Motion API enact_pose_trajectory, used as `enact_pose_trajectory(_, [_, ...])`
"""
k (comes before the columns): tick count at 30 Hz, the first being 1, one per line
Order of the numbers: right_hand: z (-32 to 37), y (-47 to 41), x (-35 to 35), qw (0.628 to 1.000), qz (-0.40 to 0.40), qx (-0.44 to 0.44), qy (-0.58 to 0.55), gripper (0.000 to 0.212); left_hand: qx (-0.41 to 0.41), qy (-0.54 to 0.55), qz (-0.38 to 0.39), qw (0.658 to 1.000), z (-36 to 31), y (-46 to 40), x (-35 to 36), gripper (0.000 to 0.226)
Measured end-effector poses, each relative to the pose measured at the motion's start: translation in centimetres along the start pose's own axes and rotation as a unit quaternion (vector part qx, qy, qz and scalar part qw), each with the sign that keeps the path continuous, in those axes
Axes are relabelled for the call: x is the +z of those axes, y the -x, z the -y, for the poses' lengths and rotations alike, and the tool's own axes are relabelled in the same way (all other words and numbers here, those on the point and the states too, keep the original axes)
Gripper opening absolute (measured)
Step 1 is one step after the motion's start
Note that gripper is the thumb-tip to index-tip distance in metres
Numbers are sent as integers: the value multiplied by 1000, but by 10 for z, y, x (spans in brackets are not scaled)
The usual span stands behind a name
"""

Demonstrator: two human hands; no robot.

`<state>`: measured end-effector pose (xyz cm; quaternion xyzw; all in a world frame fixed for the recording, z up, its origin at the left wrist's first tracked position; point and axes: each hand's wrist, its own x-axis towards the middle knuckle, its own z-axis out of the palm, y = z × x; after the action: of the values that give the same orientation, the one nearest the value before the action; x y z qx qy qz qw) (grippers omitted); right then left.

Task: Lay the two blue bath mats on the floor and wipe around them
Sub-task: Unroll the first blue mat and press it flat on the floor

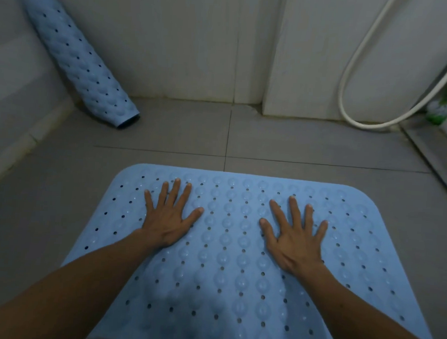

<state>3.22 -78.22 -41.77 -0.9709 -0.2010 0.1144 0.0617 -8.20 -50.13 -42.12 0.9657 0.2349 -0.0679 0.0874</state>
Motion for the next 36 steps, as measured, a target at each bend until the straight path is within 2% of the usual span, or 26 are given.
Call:
enact_pose_trajectory(15, [9, -129, -19, 999, -34, -5, 4, 70, -18, 7, -48, 999, 0, -126, -12, 82])
enact_pose_trajectory(26, [17, -141, -30, 999, -13, 3, 31, 69, -12, 1, -59, 998, 2, -139, -13, 80])
enact_pose_trajectory(30, [21, -139, -35, 999, 23, 17, 37, 69, -4, 9, -53, 999, 4, -138, -15, 80])
enact_pose_trajectory(36, [38, -154, -69, 982, 175, 71, 29, 71, -6, 9, -18, 1000, 2, -135, -23, 80])
